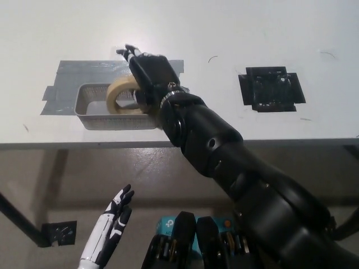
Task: The robot picks the tape placed on the black area with right hand and places it in the small grey container.
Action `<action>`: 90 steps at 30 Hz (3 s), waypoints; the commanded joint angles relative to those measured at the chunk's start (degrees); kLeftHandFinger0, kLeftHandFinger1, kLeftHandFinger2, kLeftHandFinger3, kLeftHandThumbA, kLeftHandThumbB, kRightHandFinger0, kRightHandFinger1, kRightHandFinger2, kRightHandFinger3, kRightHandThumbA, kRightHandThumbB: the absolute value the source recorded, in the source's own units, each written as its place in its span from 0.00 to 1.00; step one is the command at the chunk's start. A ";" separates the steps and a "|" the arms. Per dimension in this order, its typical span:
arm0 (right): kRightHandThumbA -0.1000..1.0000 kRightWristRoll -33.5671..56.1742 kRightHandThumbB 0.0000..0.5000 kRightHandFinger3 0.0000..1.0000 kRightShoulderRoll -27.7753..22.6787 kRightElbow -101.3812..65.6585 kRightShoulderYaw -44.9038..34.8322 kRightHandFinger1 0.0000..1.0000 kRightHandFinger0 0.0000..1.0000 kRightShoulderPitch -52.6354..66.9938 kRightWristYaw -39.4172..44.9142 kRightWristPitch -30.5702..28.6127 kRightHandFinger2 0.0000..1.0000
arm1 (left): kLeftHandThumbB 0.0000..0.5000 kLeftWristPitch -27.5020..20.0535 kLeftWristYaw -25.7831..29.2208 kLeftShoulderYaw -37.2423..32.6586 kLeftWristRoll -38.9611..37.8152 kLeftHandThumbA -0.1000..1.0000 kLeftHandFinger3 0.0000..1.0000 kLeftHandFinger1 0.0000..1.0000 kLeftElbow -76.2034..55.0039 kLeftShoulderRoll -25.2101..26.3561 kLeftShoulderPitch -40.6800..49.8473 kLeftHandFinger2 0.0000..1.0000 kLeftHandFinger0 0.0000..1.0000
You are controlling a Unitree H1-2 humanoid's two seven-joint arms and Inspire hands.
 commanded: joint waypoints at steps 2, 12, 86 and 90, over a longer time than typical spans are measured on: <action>0.74 1.46 0.97 1.00 0.01 -1.44 0.30 1.00 1.00 -2.41 5.56 0.28 1.00 | 0.31 0.11 -0.88 0.20 -0.11 1.00 1.00 1.00 -2.07 0.56 -0.75 1.00 1.00; 0.76 0.91 1.00 1.00 -6.09 -19.15 5.80 1.00 1.00 0.75 29.69 3.38 1.00 | 0.33 0.19 -1.44 1.09 -0.40 0.99 1.00 1.00 -1.52 1.30 -1.75 1.00 1.00; 1.00 42.58 0.38 1.00 -14.74 -77.68 -35.63 1.00 1.00 73.66 38.90 -0.86 1.00 | 0.43 -4.19 1.15 3.74 0.12 1.00 1.00 1.00 3.51 0.01 2.11 1.00 1.00; 1.00 42.40 0.36 1.00 -14.96 -77.49 -34.90 1.00 1.00 73.85 37.96 -1.82 1.00 | 0.41 -4.15 1.16 3.85 0.23 1.00 1.00 1.00 3.84 -0.02 2.10 1.00 1.00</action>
